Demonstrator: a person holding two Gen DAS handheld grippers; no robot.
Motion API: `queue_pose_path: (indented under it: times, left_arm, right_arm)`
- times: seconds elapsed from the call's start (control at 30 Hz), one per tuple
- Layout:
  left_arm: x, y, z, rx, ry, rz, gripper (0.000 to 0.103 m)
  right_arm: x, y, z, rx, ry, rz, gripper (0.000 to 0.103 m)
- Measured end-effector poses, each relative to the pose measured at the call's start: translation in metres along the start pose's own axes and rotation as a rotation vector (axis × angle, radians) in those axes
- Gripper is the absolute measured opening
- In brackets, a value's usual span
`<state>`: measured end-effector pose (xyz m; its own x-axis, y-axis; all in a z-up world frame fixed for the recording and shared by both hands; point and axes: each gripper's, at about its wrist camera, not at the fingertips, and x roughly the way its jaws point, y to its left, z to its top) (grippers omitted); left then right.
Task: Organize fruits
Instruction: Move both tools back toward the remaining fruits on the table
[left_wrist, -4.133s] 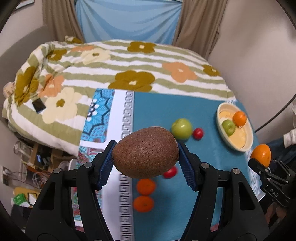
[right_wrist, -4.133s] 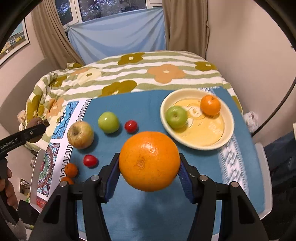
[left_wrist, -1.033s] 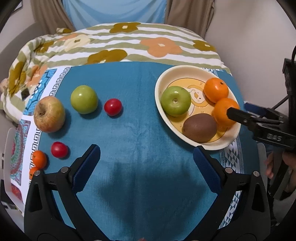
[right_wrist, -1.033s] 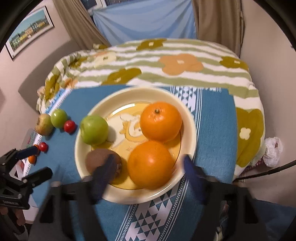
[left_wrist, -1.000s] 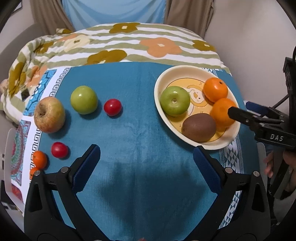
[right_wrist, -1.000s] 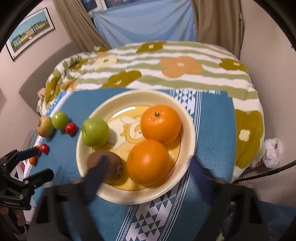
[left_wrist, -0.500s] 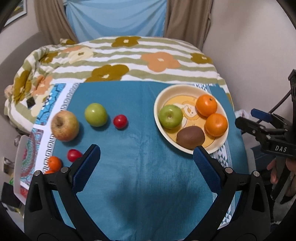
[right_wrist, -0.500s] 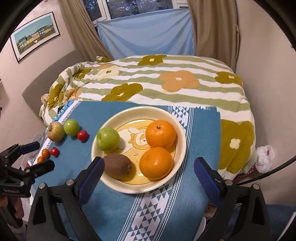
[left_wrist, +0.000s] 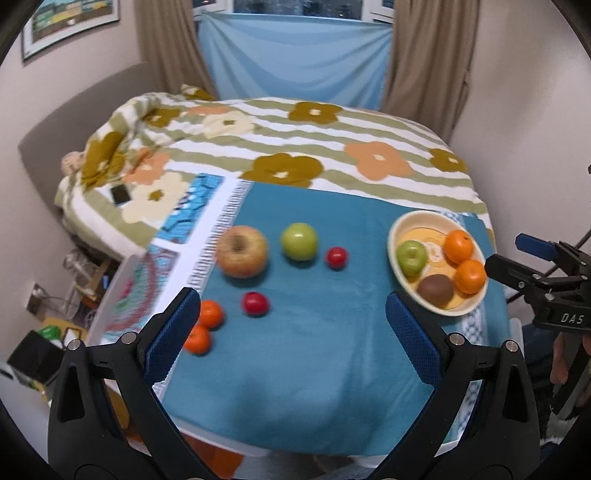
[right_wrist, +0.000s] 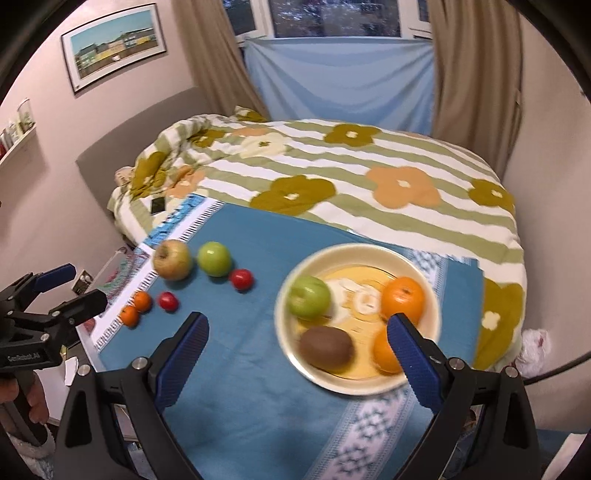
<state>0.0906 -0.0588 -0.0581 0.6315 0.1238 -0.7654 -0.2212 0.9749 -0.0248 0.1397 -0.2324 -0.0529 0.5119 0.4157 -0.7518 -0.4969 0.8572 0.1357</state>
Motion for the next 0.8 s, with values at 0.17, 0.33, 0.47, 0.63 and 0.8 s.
queue_pose_path:
  times: [0.17, 0.33, 0.47, 0.63, 0.8]
  left_arm:
    - [-0.001, 0.044, -0.005, -0.011, 0.020, 0.006, 0.103]
    - [0.010, 0.085, -0.009, -0.014, 0.068, -0.009, 0.103]
    - [0.022, 0.111, -0.014, -0.020, 0.104, -0.033, 0.103]
    - [0.044, 0.138, -0.022, -0.027, 0.147, -0.087, 0.103]
    - [0.073, 0.154, -0.031, -0.007, 0.206, -0.158, 0.103]
  right_arm:
    - [0.011, 0.035, 0.010, -0.001, -0.005, 0.022, 0.097]
    - [0.031, 0.073, 0.020, -0.019, 0.009, 0.019, 0.097]
    - [0.053, 0.103, 0.028, -0.037, 0.033, 0.019, 0.097]
    - [0.086, 0.134, 0.037, -0.039, 0.067, 0.018, 0.097]
    - [0.122, 0.155, 0.044, -0.058, 0.086, 0.016, 0.097]
